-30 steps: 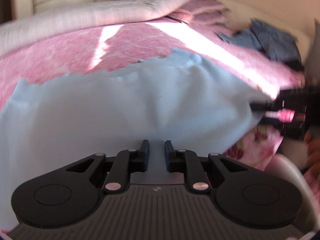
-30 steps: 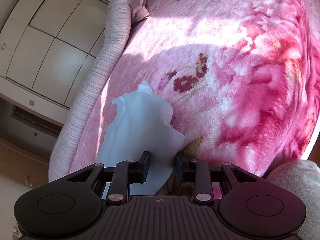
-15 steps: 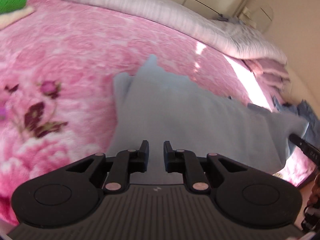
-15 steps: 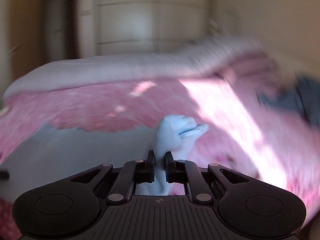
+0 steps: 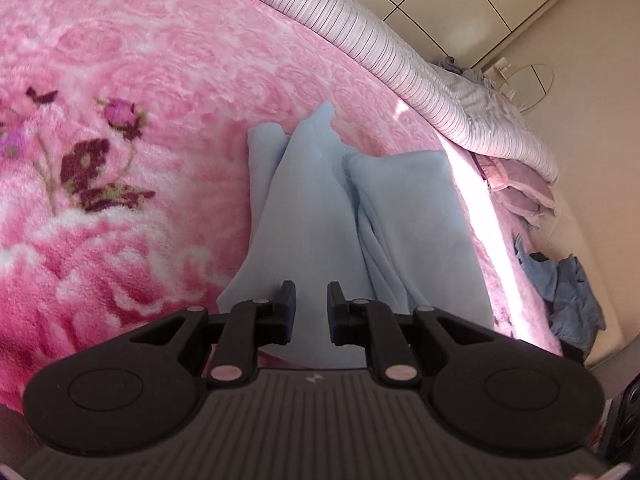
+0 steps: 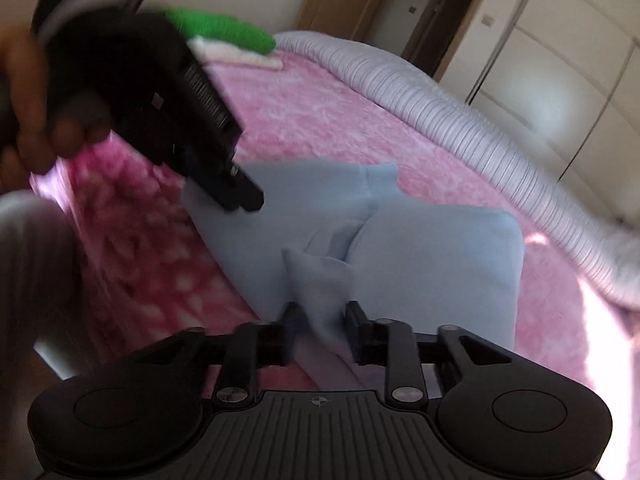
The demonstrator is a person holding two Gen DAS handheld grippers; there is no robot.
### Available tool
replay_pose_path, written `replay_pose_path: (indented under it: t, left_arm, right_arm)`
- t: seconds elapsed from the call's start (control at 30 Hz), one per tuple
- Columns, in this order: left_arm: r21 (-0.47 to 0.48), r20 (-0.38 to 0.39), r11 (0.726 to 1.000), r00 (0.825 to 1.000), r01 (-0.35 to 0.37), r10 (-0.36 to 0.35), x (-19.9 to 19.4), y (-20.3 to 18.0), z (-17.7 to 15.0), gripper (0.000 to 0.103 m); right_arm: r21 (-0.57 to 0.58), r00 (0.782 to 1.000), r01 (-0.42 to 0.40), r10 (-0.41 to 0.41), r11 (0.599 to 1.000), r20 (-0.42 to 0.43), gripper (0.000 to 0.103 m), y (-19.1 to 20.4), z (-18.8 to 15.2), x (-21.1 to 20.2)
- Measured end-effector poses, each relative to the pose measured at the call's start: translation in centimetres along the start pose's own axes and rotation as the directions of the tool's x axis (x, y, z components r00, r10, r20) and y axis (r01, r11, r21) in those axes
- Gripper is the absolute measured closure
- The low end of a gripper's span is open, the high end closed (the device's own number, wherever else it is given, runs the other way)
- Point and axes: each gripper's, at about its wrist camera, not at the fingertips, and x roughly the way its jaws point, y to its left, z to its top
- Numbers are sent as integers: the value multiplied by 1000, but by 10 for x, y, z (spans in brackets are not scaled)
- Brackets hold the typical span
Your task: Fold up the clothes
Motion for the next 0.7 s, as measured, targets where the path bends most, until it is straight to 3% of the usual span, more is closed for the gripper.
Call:
replay_pose_path:
  t: [0.1,0.23,0.3,0.37,0.5,0.67,0.7]
  left_arm:
    - [-35,-2,998,999,50,-50,1,-2,4,87]
    - [-120,-36,983,989,137,-142,16,-1,11,80]
    - [-164,-62,972,982,167,-180,28,0,15,78]
    - [-203,-82,961,974,190,-210,40,0,18,76]
    - [-259,-118,943,962,210,-246,68,0,27,75]
    - [-258,-145,939,952,226,-269,99,-8,45,74]
    - [-257,-149,938,950,231,-275,104,-10,48,75]
  right_arm:
    - [138,998,-54,49,989,35,70,-34,4,-19]
    - [334,997,-48,24,941,77,68,-81,-4,-52]
    - [490,999,4,-24,872,34,68,-110,-16,-59]
    - [640,997,71,-57,765,-43,68,-139,-32,-58]
    - [806,974,192,-7,560,-227,68,-175,-61,-28]
    - [828,968,139,100,543,-228,68,-185,-51,10]
    - [818,964,144,110,557,-244,68,-186,-47,16]
